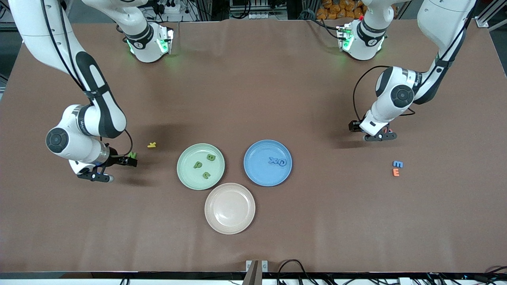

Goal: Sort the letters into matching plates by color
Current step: 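Grasp the blue a with the left gripper while the right gripper reaches N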

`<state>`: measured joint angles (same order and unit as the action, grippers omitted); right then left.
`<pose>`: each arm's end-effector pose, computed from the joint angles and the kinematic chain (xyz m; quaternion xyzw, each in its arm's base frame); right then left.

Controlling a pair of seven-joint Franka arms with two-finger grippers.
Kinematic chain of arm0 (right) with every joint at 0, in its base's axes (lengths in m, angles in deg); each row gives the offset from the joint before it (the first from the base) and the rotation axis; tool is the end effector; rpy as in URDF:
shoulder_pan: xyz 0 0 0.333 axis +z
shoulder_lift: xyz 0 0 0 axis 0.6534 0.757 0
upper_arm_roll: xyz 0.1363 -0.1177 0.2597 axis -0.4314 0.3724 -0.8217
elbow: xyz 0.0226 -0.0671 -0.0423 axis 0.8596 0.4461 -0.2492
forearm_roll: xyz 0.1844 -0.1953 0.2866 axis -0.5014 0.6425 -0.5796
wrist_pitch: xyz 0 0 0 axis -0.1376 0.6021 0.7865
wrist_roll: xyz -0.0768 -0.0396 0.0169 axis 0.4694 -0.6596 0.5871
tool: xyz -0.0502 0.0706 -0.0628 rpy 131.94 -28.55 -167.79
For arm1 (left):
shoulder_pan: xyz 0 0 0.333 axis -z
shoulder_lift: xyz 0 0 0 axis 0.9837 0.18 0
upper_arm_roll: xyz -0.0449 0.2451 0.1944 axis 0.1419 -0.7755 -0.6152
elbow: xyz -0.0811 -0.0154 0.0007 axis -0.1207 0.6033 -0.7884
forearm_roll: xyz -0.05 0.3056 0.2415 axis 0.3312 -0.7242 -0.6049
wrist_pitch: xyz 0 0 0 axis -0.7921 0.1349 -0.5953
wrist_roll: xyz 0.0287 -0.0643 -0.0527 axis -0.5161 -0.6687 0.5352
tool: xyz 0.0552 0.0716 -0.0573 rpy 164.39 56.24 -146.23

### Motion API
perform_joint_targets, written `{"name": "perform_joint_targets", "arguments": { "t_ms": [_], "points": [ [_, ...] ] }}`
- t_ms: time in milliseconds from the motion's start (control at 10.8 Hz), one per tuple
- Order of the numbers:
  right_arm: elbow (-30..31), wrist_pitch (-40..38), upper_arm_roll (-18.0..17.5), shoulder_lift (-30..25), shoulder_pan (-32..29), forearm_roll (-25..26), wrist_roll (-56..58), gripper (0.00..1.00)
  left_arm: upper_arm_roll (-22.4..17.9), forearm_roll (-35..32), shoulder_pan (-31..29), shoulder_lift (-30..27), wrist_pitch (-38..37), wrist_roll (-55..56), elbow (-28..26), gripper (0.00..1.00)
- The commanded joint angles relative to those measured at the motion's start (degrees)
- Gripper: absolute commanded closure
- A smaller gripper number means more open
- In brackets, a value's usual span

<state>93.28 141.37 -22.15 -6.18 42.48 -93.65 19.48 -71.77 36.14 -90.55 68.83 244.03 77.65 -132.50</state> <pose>0.6003 -0.0211 0.2013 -0.9958 0.0834 0.0329 0.0182 0.4487 -0.0699 0.1684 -0.9986 -0.0337 0.0383 0.0121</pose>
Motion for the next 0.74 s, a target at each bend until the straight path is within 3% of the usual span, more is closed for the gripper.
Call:
{"name": "perform_joint_targets", "arguments": {
  "t_ms": [0,185,646],
  "points": [
    [5.9,3.2,-0.7,-3.8,-0.7,0.5,-1.2,0.0,0.4,-1.4,-1.2,0.5,0.8,1.4,0.1,1.0],
    [8.9,7.4,-0.6,-3.7,-1.1,0.5,-1.2,0.0,0.4,-1.5,-1.2,0.3,0.8,1.5,0.1,1.0],
    [11.9,9.7,-0.6,-4.0,-0.9,0.5,-1.2,0.02,1.0,-1.4,-0.8,-2.8,-1.2,3.4,2.9,1.0]
  ]
}}
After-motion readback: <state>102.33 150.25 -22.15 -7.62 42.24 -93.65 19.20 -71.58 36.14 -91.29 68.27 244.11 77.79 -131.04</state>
